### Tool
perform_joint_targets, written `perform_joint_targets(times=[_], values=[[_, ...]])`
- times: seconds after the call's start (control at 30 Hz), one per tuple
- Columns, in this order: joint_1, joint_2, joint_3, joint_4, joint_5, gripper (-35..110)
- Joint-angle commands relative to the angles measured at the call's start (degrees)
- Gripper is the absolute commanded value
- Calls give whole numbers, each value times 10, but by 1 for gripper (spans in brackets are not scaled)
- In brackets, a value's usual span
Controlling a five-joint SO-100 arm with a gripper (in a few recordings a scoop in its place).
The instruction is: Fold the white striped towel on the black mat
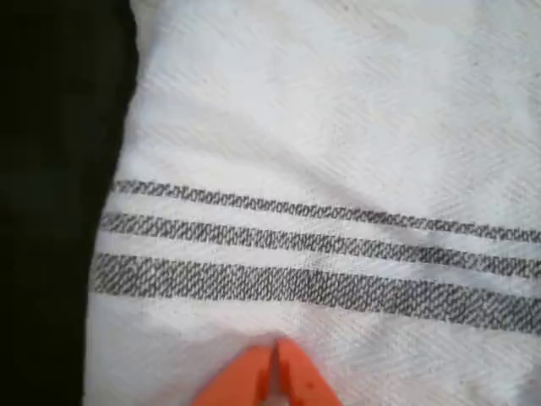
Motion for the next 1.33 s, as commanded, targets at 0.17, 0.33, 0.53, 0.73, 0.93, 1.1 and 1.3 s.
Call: perform_joint_targets(times=[0.17,0.33,0.53,0.73,0.93,1.1,1.3], values=[[3,2,10,6,-5,0],[4,2,10,6,0,0],[4,2,10,6,-2,0],[6,2,10,6,-2,0],[9,3,10,6,-2,0],[11,3,10,6,-3,0],[11,3,10,6,-3,0]])
